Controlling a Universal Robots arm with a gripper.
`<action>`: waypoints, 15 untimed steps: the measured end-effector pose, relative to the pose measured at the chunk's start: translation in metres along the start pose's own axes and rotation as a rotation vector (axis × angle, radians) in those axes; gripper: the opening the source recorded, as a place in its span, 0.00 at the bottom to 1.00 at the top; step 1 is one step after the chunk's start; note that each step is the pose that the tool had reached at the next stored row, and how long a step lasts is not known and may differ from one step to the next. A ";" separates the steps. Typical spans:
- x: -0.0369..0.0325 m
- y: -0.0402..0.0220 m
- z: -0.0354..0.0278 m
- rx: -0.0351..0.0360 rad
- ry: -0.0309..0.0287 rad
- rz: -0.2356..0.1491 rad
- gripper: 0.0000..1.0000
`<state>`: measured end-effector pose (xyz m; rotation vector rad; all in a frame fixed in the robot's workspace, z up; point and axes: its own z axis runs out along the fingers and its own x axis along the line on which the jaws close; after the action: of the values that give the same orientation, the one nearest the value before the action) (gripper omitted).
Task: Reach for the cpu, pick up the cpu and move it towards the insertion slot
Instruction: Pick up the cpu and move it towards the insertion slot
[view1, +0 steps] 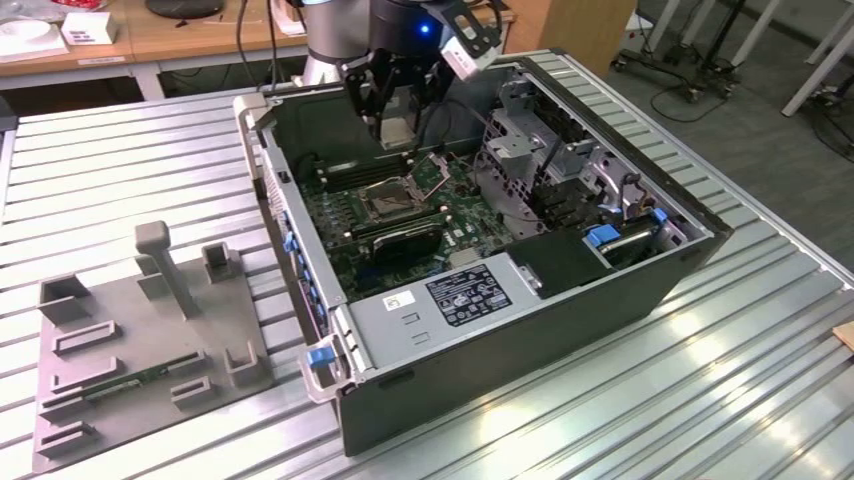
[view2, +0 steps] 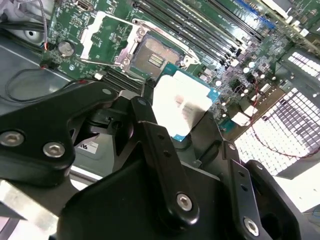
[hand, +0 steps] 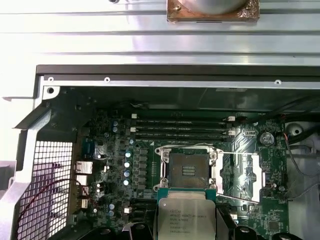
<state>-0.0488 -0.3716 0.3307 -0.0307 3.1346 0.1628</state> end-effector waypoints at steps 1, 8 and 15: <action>-0.0008 0.0006 0.0001 -0.0001 0.0000 0.000 0.54; -0.0017 0.0035 -0.0016 -0.0003 0.0000 0.000 0.54; -0.0017 0.0045 -0.0027 -0.0002 0.0000 0.000 0.54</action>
<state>-0.0472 -0.3674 0.3339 -0.0308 3.1346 0.1632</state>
